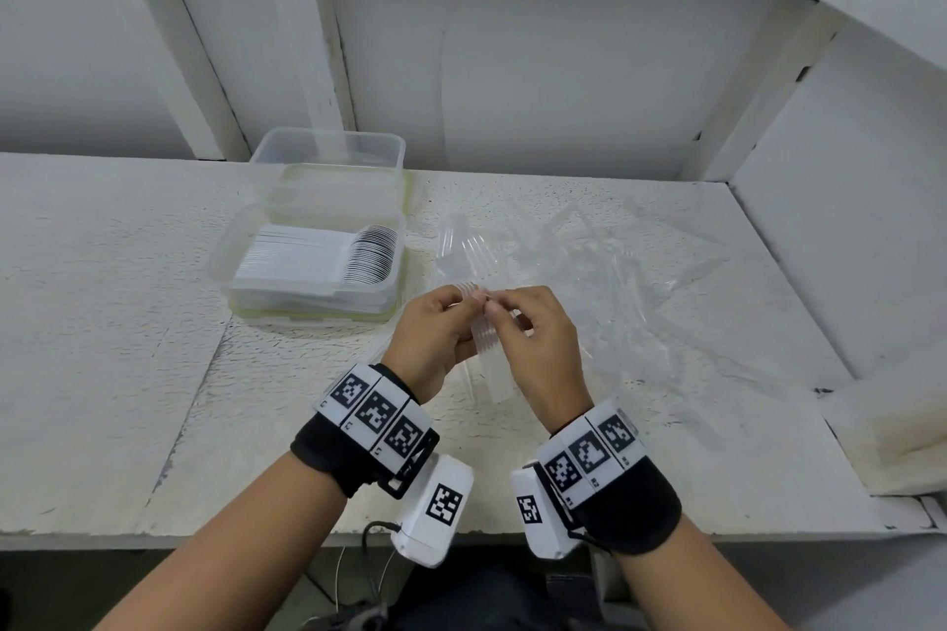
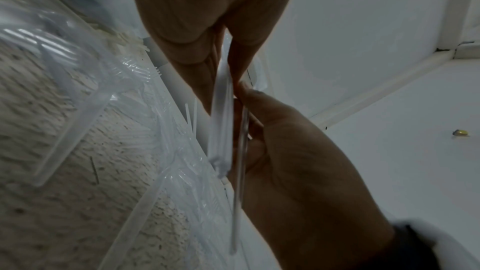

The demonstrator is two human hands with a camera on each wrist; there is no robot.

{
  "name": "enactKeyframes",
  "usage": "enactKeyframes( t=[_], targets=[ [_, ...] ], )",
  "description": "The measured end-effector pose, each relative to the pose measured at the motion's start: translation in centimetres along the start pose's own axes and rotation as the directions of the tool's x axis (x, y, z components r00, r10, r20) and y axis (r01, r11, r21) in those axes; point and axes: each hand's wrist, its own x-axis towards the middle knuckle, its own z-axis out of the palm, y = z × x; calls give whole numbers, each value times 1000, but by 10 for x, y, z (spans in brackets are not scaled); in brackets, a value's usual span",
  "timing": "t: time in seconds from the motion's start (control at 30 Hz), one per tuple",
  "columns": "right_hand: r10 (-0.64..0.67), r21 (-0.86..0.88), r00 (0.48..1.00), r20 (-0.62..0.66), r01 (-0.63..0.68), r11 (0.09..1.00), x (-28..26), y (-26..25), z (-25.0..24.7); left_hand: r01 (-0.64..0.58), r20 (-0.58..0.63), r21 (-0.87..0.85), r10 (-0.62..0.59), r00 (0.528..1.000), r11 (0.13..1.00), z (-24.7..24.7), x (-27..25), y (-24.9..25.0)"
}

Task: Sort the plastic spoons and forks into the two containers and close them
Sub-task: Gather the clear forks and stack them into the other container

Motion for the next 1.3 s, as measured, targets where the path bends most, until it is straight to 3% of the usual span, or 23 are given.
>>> enactKeyframes(
  t=[0.3,0.4,0.67,0.8,0.93,1.3],
  targets=[
    [119,25,991,67,-121,992,4,-5,-12,35,7,23,-35,999,999,-1,-1,-2],
    [104,-7,992,79,-103,995,9,-5,-13,39,17,15,-40,999,999,1,-1,-2],
    [52,-14,994,-96,-53,998,15,0,-9,35,5,22,-36,999,999,1,-1,-2],
    [26,-99,1000,4,-25,995,16,-4,-3,11,9,68,-12,1000,998,3,-3,-4],
    [32,-1,995,97,-33,999,14,-9,-5,18,27,100,-21,999,995,1,-4,-2],
    [-18,-21,996,82,20,1000,11,-4,-12,50,36,0,-50,998,999,-1,-3,3]
  ],
)
